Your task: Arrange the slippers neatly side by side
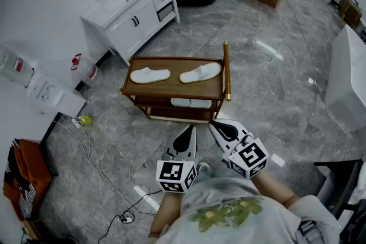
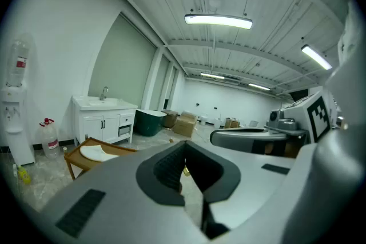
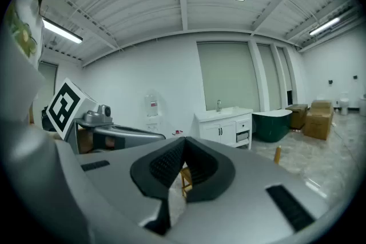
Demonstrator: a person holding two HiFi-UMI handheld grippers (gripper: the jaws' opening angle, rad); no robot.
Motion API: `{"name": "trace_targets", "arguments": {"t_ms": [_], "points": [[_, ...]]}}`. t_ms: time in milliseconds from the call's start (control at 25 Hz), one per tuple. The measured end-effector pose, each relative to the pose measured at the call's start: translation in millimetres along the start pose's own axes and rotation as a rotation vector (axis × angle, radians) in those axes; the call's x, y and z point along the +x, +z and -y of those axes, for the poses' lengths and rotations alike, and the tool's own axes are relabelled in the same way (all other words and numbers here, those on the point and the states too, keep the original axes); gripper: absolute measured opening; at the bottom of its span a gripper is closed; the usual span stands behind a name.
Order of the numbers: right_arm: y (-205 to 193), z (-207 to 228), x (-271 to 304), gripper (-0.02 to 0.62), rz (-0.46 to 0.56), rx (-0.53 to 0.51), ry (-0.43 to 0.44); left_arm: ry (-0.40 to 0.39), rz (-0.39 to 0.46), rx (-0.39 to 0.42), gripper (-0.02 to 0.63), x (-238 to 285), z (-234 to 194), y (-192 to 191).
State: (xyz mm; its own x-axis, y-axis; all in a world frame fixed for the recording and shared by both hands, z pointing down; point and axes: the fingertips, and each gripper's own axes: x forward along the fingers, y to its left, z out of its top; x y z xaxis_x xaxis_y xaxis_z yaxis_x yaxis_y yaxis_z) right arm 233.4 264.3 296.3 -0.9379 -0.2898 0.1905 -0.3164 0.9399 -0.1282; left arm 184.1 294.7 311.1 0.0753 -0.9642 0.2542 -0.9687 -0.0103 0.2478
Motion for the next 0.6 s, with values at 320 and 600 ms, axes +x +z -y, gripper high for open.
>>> {"name": "trace_targets", "arguments": {"t_ms": [320, 600], "points": [[-4, -4, 9, 0.006, 0.001, -0.033, 0.005, -0.009, -0.021, 0.013, 0.015, 4, -7, -7], [-12, 2, 21, 0.006, -0.02, -0.018, 0.011, -0.013, -0.056, 0.013, 0.015, 15, -15, -16]]}}
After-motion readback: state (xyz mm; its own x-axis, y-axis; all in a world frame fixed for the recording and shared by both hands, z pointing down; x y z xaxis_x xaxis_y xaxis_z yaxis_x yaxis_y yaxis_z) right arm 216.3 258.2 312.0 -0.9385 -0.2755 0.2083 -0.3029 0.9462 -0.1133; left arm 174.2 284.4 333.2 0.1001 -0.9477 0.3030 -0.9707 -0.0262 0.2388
